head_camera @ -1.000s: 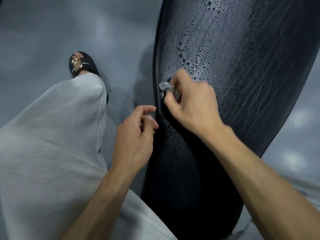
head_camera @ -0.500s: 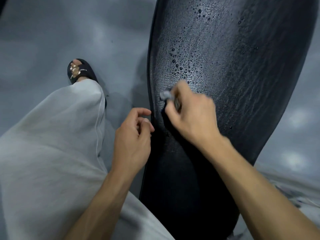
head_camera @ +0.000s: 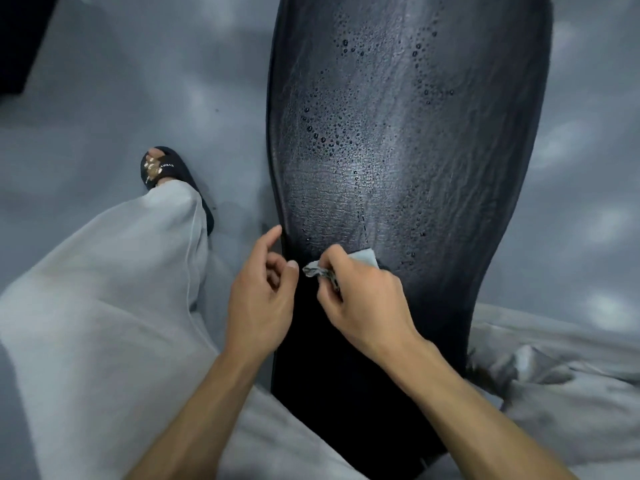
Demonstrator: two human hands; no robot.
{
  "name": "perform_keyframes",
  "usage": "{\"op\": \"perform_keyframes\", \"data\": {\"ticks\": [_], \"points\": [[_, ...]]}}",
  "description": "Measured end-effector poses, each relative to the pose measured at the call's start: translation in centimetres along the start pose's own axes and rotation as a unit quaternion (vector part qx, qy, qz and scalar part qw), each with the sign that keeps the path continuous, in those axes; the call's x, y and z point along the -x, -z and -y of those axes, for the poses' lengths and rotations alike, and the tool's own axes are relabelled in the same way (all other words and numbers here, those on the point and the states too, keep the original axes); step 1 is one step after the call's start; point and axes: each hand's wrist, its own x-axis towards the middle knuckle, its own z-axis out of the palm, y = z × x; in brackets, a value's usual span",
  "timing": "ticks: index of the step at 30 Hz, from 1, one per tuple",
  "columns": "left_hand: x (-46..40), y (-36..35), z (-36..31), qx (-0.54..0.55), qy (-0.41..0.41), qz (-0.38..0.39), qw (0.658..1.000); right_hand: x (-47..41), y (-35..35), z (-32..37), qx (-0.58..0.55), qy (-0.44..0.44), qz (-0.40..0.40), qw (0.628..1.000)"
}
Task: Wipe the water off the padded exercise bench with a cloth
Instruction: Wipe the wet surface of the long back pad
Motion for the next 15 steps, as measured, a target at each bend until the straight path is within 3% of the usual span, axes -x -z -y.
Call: {"op": "perform_keyframes", "data": {"ticks": [6, 9, 15], "points": [[3.7, -0.3, 0.4, -0.033, -0.015, 0.008, 0.999, 3.8, 0.7, -0.9, -0.090, -0.043, -0.054, 0.994], [4.2, -0.6, 0.1, -0.040, -0.025, 0.000, 0.999, 5.4, 2.0, -1.7, -0.160, -0.072, -0.129, 0.976], [4.0, -0.4, -1.0, -0.043, 0.015, 0.016, 0.999, 8.2, 7.4, -3.5, -0.357, -0.145, -0.251, 0.888]]}}
